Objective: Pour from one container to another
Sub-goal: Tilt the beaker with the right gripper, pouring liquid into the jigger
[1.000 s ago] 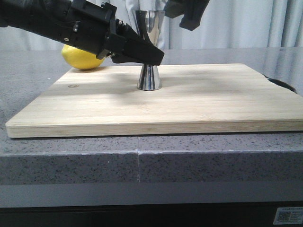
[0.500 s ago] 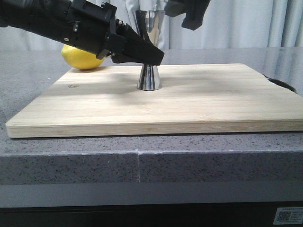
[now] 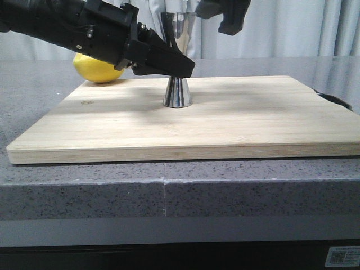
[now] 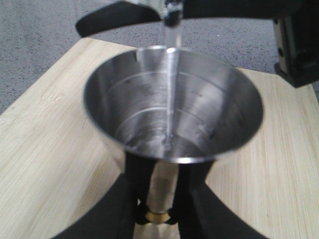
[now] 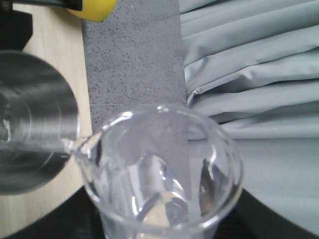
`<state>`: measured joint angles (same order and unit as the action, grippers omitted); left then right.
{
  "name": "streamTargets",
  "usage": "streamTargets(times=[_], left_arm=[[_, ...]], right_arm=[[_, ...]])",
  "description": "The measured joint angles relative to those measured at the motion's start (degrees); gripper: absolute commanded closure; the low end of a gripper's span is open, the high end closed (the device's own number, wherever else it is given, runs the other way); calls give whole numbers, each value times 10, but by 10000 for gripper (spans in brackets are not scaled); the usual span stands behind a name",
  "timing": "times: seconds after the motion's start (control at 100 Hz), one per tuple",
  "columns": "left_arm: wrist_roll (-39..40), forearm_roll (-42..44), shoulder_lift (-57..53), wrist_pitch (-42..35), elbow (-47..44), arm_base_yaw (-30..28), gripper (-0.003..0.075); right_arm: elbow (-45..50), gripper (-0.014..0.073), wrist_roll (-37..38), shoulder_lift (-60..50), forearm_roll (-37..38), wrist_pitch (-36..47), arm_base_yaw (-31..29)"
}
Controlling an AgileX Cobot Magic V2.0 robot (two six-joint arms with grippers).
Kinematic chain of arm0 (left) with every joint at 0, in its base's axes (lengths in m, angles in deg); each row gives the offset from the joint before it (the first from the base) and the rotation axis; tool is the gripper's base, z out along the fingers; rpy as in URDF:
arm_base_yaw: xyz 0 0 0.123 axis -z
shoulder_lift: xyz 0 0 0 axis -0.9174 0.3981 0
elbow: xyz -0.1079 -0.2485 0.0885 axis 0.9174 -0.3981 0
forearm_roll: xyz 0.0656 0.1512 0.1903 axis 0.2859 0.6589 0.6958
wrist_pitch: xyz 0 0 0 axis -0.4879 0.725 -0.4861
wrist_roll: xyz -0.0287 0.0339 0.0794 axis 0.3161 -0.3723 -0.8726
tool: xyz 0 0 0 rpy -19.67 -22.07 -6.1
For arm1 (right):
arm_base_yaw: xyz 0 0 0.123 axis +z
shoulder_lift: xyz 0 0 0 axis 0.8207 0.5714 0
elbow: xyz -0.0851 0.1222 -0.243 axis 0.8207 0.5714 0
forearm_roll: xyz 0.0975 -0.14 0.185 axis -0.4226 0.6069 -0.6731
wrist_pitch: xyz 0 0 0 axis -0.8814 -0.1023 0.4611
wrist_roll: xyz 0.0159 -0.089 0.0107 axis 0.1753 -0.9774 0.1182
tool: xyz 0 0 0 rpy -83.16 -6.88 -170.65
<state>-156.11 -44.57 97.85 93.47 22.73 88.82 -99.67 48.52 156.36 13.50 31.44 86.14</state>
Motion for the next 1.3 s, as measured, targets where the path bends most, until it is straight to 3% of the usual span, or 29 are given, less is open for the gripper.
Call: streamTargets(times=[1.3], left_arm=[[0,1,0,0,0,0,739]], right_arm=[[0,347,0,0,48,23,0]])
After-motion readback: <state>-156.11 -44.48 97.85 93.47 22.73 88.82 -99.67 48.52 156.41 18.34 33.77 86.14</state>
